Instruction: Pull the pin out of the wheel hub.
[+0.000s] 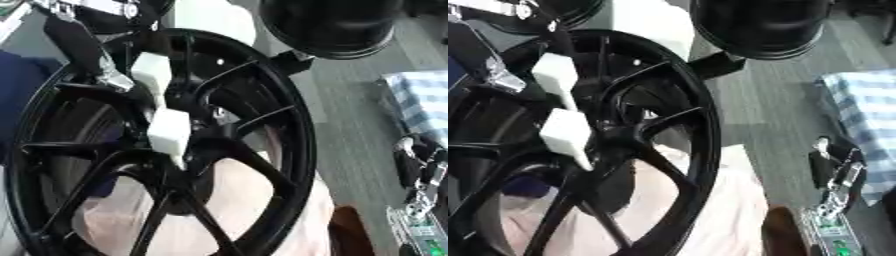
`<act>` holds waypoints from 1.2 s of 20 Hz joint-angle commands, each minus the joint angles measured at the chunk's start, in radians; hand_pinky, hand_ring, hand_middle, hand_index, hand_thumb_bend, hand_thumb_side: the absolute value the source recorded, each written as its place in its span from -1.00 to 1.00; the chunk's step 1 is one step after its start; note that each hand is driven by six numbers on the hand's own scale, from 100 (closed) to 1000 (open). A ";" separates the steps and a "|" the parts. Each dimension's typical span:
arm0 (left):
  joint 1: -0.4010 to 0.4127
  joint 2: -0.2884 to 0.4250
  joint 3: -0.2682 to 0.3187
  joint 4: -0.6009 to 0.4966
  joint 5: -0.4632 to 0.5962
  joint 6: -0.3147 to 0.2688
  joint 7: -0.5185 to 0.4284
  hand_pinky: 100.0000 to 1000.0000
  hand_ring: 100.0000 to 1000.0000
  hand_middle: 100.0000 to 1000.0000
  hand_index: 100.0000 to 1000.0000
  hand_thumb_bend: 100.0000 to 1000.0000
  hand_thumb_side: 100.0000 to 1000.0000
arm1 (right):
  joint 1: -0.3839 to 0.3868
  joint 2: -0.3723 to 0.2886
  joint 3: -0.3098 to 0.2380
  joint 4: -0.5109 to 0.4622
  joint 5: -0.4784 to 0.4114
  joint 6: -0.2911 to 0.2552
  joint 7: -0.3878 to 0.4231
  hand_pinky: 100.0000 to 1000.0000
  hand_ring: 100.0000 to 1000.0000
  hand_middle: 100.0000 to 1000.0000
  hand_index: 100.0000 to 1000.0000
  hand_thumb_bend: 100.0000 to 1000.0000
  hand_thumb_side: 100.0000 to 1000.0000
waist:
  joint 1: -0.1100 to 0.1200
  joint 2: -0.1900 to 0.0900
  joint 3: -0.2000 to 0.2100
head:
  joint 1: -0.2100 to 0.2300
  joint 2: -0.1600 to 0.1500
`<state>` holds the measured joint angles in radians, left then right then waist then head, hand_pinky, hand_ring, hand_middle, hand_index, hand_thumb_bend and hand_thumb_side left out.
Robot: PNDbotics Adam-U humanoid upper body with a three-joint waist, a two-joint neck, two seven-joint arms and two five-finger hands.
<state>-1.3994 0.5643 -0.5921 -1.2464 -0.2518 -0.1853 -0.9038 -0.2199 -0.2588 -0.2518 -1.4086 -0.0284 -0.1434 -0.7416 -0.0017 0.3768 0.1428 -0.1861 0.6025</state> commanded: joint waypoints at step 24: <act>-0.012 -0.026 0.034 0.091 -0.079 -0.028 -0.003 0.39 0.27 0.04 0.36 -0.67 -0.70 | -0.016 -0.011 -0.002 -0.022 -0.003 -0.008 -0.002 0.31 0.30 0.05 0.38 -0.92 -0.29 | -0.007 -0.002 -0.020 | 0.017 -0.020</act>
<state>-1.3971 0.5266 -0.5746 -1.1533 -0.3259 -0.2005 -0.8989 -0.2288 -0.2582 -0.2515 -1.4091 -0.0287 -0.1471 -0.7419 -0.0081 0.3951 0.1240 -0.1697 0.5955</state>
